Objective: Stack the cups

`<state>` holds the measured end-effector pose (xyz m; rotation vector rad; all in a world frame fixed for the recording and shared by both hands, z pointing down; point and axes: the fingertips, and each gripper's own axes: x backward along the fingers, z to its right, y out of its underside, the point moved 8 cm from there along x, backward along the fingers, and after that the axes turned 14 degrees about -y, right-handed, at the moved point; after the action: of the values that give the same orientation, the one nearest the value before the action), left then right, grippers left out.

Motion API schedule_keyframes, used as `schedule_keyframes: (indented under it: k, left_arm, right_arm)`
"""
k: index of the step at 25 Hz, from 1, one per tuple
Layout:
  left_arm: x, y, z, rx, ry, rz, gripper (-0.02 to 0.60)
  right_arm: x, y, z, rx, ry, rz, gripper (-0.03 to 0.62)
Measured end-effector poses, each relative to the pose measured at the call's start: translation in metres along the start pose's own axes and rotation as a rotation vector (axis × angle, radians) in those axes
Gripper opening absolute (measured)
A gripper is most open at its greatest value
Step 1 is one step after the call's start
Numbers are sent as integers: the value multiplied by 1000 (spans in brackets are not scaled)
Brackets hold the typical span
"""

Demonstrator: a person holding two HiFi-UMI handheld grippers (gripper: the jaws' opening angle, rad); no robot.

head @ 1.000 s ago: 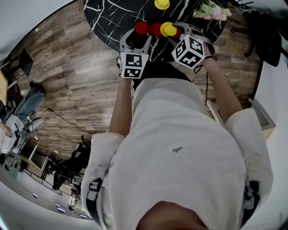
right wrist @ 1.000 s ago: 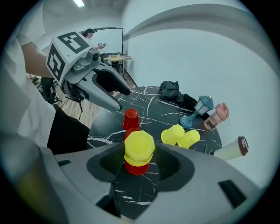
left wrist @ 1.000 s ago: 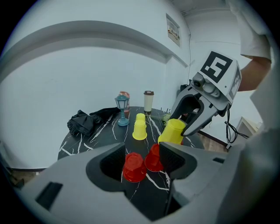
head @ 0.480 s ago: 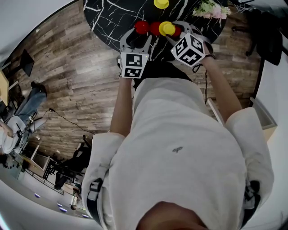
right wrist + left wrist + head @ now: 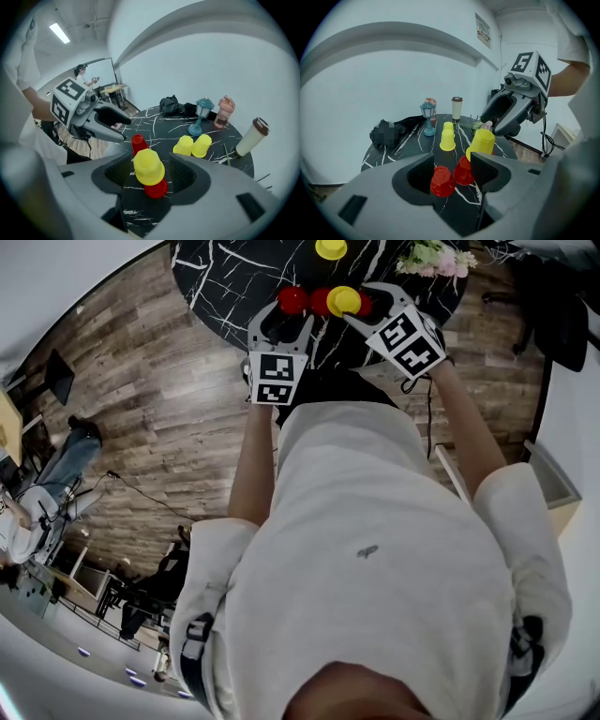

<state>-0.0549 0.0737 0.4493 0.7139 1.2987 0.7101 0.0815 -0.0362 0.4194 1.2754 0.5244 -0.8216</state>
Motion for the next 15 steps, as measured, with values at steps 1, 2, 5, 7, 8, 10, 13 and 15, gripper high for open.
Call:
schedule_keyframes:
  k: [1, 2, 5, 7, 8, 10, 13, 15]
  left_arm:
    - [0, -1, 0, 0, 3, 0, 244]
    - [1, -3, 0, 4, 7, 1, 244]
    - [2, -10, -2, 22, 15, 6, 244]
    - [1, -14, -4, 22, 18, 6, 244]
    - [1, -15, -4, 21, 19, 4, 244]
    - [3, -18, -5, 26, 21, 0, 244]
    - [5, -20, -8, 40, 21, -9, 244]
    - [6, -21, -9, 48, 20, -17, 244]
  right_arm:
    - [4, -2, 2, -20, -2, 27, 255]
    - [9, -5, 4, -36, -3, 51, 255]
    - [19, -13, 16, -74, 3, 112, 248]
    - [23, -15, 29, -97, 21, 138, 244]
    - [24, -15, 35, -108, 33, 145, 242]
    - [26, -15, 49, -126, 57, 154, 237]
    - [25, -15, 69, -157, 90, 160, 230]
    - [22, -15, 82, -169, 103, 158, 228]
